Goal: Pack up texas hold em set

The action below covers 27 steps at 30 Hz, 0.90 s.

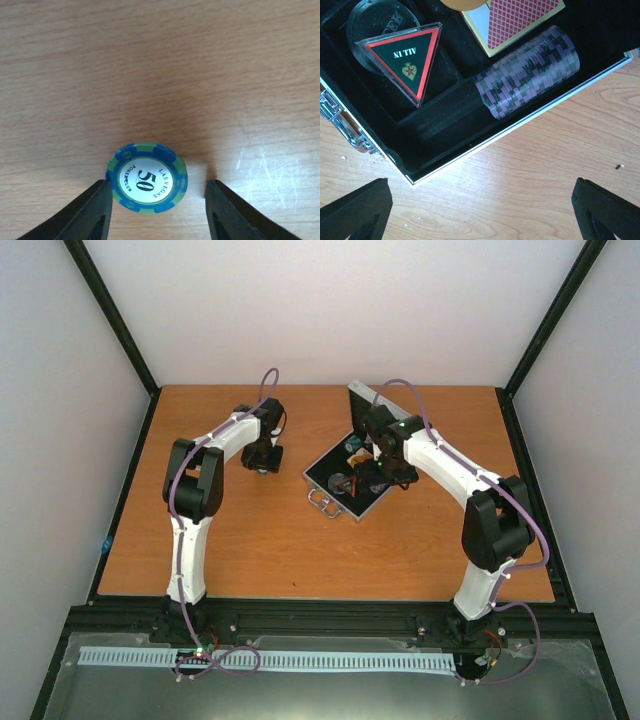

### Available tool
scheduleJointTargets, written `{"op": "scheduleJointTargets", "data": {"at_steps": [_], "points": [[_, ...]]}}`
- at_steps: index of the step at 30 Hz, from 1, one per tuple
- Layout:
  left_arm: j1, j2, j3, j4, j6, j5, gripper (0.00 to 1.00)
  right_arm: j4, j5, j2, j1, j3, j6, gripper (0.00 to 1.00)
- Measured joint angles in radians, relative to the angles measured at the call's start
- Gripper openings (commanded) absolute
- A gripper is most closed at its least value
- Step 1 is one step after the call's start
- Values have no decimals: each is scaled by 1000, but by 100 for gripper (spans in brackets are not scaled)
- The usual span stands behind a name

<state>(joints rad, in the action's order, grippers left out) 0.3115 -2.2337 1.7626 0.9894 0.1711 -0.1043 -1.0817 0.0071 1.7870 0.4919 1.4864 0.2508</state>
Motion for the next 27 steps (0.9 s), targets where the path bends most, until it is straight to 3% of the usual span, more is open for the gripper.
{"op": "scheduleJointTargets", "data": {"at_steps": [12, 18, 27], "points": [[0, 2, -8, -12, -4, -1, 38, 1, -1, 0, 0, -1, 0, 100], [0, 6, -13, -23, -4, -6, 26, 1, -2, 0, 0, -1, 0, 100], [0, 10, -15, -24, -10, -4, 15, 1, -5, 0, 0, -2, 1, 100]]}}
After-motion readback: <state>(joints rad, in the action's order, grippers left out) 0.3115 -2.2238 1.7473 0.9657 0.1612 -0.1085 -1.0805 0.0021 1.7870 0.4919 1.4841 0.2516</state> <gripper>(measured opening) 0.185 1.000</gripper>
